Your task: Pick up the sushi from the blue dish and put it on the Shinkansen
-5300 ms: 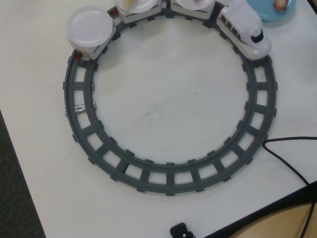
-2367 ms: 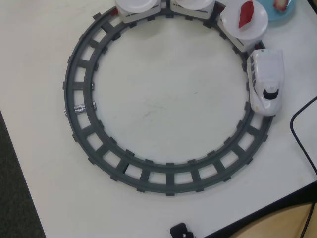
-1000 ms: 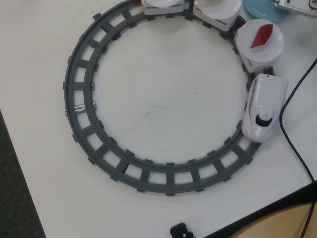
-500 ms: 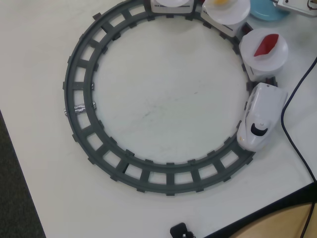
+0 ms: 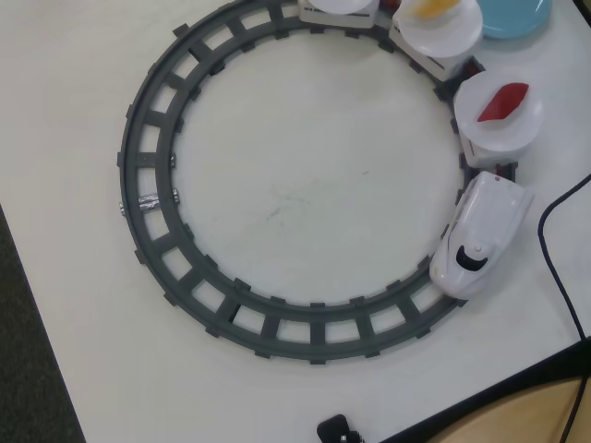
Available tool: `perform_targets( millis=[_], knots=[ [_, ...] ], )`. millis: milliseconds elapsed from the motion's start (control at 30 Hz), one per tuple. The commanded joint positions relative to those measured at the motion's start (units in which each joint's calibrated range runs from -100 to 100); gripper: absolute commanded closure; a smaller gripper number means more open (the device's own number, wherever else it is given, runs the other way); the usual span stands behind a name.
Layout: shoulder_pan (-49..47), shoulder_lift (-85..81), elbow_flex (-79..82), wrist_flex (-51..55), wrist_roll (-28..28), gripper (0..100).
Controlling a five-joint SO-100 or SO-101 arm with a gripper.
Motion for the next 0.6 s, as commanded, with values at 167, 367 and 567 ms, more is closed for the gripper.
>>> perform_targets(
  millis=[167,367,567],
  knots=[
    [-11.3,-27.0,24.2,0.0,-0.3,98],
    [-16.1,-33.5,35.3,-2.7,-0.3,98],
    [-16.3,-34.1,41.3,-2.9,-0.2,98]
  ],
)
